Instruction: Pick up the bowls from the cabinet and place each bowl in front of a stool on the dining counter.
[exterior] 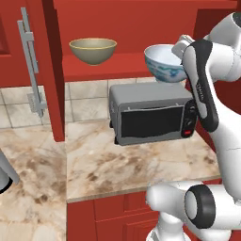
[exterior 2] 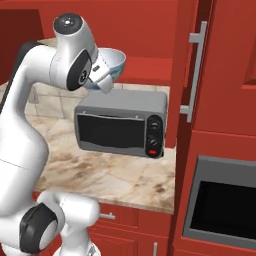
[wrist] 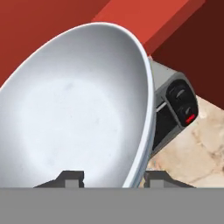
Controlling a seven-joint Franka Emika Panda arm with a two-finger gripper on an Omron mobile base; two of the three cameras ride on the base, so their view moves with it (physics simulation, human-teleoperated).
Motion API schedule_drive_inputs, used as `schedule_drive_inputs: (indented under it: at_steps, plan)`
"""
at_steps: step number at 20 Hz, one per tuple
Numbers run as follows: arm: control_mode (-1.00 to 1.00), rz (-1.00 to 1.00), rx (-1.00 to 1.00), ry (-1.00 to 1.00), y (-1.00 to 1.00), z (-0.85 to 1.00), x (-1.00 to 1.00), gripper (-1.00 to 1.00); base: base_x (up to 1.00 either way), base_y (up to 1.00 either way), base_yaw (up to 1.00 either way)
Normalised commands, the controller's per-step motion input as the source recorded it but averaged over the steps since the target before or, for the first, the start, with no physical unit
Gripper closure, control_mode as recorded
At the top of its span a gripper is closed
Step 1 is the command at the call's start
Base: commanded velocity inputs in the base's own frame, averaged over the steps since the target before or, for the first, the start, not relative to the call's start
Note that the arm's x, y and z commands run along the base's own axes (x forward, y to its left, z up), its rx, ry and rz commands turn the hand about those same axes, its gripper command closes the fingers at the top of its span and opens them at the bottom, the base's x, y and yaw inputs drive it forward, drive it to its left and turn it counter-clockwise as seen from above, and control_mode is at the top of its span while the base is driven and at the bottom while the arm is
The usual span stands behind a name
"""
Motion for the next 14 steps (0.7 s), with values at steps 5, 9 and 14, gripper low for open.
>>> schedule_drive_inputs:
  at_steps: [5,9,14]
  plan:
    - [1.0,0.0,0.0,0.0,0.0,0.0,0.0,1.0,-0.93,-0.03,0.0]
    - [1.0,0.0,0.0,0.0,0.0,0.0,0.0,1.0,-1.0,-0.06,0.0]
    - [1.0,0.0,0.0,0.0,0.0,0.0,0.0,1.0,-0.94,-0.31,-0.15]
